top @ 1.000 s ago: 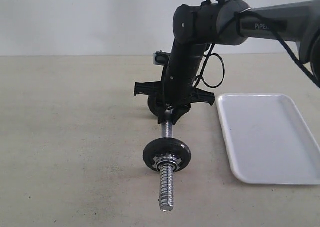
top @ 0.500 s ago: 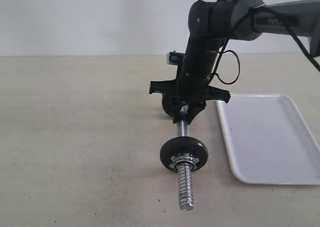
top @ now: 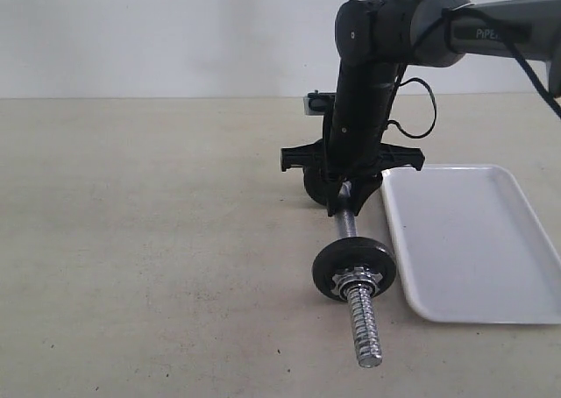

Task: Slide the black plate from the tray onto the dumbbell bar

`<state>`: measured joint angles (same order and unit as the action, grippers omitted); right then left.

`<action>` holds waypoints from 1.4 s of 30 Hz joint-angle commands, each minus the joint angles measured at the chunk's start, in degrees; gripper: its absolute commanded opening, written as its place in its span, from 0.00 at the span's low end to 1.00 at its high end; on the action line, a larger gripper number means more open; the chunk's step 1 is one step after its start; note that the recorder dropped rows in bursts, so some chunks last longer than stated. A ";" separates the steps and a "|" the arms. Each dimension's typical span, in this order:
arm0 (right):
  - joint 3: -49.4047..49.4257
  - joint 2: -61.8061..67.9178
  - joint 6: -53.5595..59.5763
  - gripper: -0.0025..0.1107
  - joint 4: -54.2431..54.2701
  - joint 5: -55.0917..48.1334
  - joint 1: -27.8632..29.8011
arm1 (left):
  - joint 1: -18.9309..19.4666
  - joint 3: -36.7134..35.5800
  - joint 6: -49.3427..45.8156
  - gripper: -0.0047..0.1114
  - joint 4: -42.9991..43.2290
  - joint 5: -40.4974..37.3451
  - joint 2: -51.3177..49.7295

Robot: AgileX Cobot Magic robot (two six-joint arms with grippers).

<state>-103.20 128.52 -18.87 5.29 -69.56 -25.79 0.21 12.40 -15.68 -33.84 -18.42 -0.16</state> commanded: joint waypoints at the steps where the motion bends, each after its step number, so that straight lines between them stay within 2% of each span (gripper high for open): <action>1: 0.14 -0.03 -0.48 0.02 -1.96 -0.13 0.24 | 0.19 -0.30 0.27 0.08 0.28 0.57 0.16; 31: 0.14 -0.03 -0.50 0.03 0.19 0.33 0.14 | 0.19 -0.30 0.27 0.08 0.28 0.57 0.16; 33: 0.14 -0.03 -0.50 0.08 0.19 0.45 0.14 | 0.19 -0.30 0.27 0.08 0.28 0.57 0.16; 39: 0.14 -0.03 -0.50 0.43 0.44 0.82 0.14 | 0.19 -0.30 0.27 0.08 0.28 0.57 0.16; 42: 0.14 -0.03 -0.50 0.46 0.44 0.82 0.14 | 0.19 -0.30 0.27 0.08 0.28 0.67 0.16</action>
<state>-103.20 128.73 -19.61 6.22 -69.13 -25.79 0.21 12.40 -15.68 -33.84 -18.42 -0.16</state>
